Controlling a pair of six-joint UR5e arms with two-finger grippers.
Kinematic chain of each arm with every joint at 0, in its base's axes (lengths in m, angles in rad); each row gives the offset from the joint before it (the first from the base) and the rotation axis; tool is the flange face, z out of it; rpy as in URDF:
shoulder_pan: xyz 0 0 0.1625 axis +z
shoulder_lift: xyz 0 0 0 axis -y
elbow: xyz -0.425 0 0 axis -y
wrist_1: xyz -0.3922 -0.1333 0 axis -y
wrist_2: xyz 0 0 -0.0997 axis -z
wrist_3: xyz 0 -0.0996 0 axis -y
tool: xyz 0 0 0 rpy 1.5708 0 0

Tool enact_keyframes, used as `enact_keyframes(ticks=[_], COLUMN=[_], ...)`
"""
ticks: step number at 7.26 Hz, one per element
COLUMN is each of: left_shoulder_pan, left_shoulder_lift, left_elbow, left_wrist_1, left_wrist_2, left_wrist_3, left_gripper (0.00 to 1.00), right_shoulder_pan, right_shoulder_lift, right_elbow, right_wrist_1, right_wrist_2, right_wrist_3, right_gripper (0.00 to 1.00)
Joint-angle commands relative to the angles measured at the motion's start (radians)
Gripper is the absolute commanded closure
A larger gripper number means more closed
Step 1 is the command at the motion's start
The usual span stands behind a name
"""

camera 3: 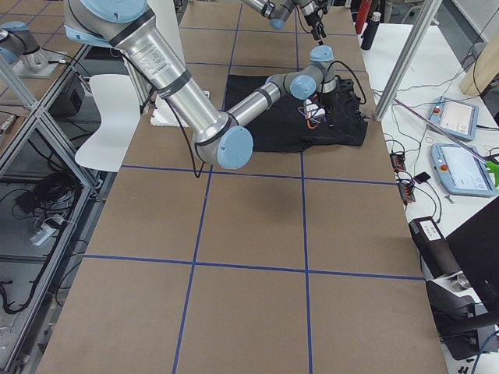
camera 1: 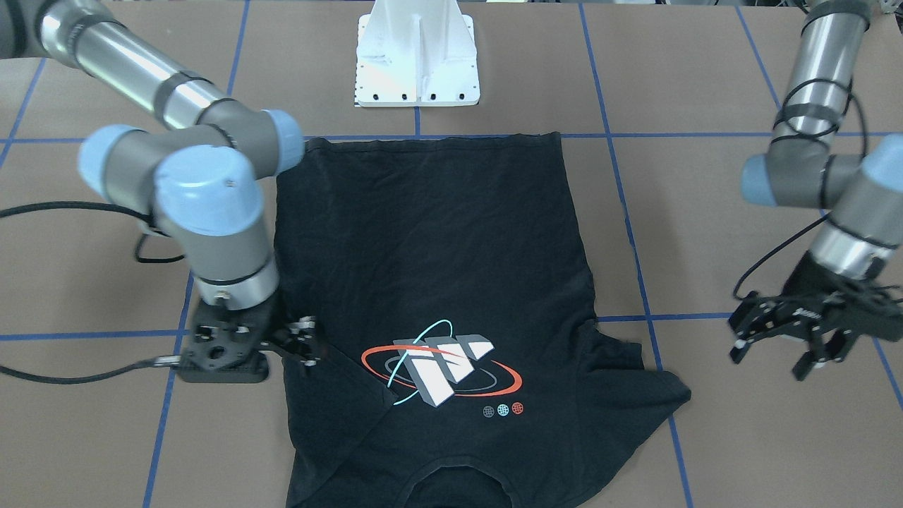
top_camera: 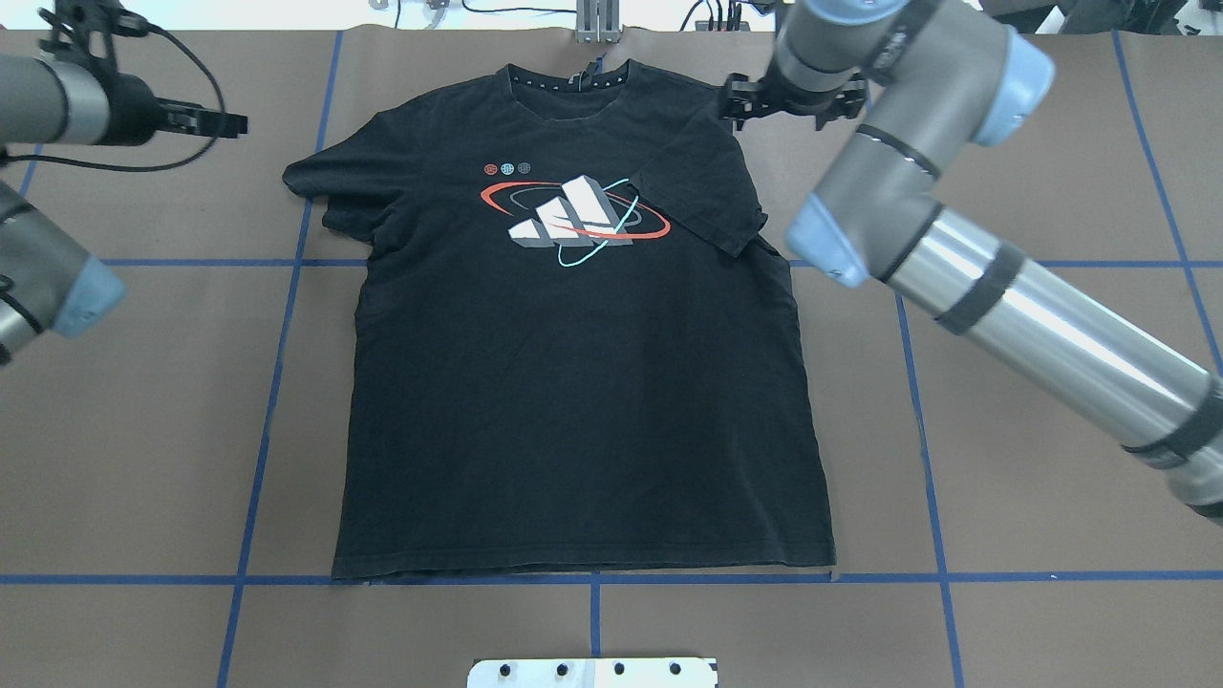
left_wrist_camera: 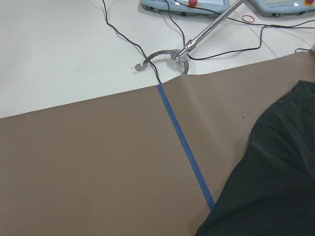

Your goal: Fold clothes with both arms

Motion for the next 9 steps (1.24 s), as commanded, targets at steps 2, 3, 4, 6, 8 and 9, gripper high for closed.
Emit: enact_keyframes(ticks=[2,3,4,6,8,9], left_shoulder_pan=[0.115,0.135,0.14,0.153,0.157,0.157], left_shoulder_lift=[-0.079,-0.09,-0.09,-0.091,-0.094,-0.093], left_elbow=[0.201,0.217,0.226,0.229,0.229,0.229], left_wrist_1=[-0.123,-0.124,-0.124,-0.124,-0.122,-0.122], left_wrist_2=[0.19,0.205,0.206,0.206,0.205,0.205], left_wrist_3=[-0.188,-0.213,-0.217,-0.217,-0.217,-0.216], left_gripper=[0.04,0.11,0.21,0.4,0.63,0.77], right_shoulder_pan=[0.082,0.087,0.087,0.087,0.082,0.082], right_shoulder_lift=[-0.166,-0.168,-0.168,-0.167,-0.165,-0.164], right_elbow=[0.123,0.121,0.121,0.123,0.121,0.121], right_wrist_1=[0.015,0.016,0.016,0.016,0.016,0.016], right_wrist_2=[0.097,0.096,0.094,0.091,0.088,0.088], right_wrist_3=[-0.178,-0.184,-0.184,-0.184,-0.184,-0.183], right_gripper=[0.0,0.0,0.0,0.0,0.0,0.0])
